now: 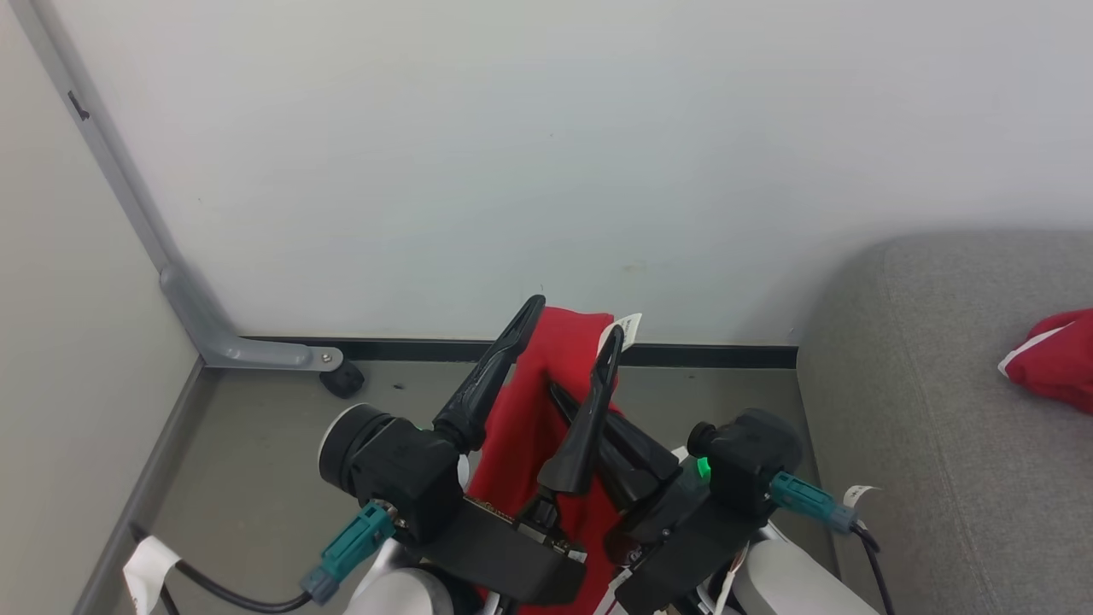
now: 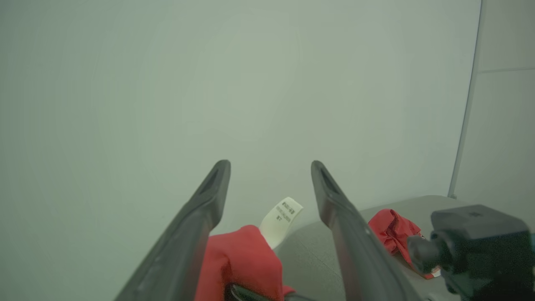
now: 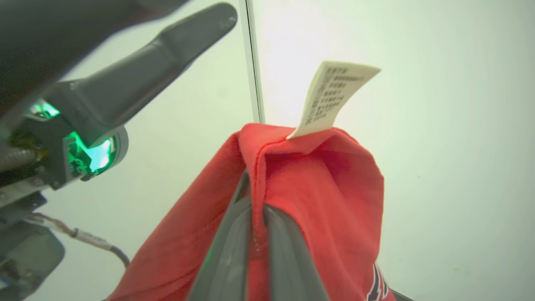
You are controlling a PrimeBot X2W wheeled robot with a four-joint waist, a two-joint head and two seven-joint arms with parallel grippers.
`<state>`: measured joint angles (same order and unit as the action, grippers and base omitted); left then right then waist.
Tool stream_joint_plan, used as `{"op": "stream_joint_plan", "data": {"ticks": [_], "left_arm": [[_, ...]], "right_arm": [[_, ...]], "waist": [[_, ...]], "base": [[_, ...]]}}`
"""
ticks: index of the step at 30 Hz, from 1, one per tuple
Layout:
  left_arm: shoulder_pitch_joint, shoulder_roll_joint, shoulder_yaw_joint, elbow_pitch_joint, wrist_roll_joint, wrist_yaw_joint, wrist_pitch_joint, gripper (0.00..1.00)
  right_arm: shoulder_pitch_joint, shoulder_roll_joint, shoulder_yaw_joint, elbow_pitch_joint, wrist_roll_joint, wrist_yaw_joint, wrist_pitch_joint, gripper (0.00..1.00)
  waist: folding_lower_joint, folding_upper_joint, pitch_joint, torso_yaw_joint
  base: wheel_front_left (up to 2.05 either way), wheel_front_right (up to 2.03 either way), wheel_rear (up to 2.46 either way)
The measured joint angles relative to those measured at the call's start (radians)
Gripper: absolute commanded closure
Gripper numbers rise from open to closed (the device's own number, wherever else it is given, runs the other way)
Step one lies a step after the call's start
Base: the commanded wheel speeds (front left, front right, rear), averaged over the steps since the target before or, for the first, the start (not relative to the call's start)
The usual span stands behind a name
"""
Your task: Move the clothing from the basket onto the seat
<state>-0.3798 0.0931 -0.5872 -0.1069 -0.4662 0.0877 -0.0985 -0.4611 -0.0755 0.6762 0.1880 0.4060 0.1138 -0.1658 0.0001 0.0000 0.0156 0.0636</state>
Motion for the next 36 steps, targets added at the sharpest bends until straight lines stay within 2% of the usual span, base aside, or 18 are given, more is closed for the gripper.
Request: {"op": "stream_joint_plan", "data": {"ticks": [9,12,20,36], "left_arm": [[0.067,0.047,-0.013,-0.028,0.031,0.001,0.021,0.00],[0.102,0.069,-0.025,-0.032,0.045,0.004,0.033,0.00],[0.133,0.075,-0.078,-0.037,0.056,0.009,0.054,0.00],[0.185,0.106,-0.141,-0.055,0.097,0.008,0.092,0.00]], "right_arm": [[0.002,-0.044,-0.047,0.009,0.000,-0.019,-0.012,1.00],[0.003,-0.069,-0.075,0.007,0.000,-0.033,-0.013,1.00],[0.046,-0.150,-0.165,-0.009,0.002,-0.077,-0.030,1.00],[0.092,-0.202,-0.267,-0.041,0.035,-0.133,-0.047,1.00]], "waist": [[0.0000,0.0000,-0.004,-0.012],[-0.0001,0.0000,-0.002,-0.025],[-0.0002,0.0000,0.012,-0.066],[-0.0001,0.0001,0.061,-0.199]], "base": [[0.00,0.00,0.00],[0.00,0.00,0.00],[0.00,0.00,0.00],[0.00,0.00,0.00]]}}
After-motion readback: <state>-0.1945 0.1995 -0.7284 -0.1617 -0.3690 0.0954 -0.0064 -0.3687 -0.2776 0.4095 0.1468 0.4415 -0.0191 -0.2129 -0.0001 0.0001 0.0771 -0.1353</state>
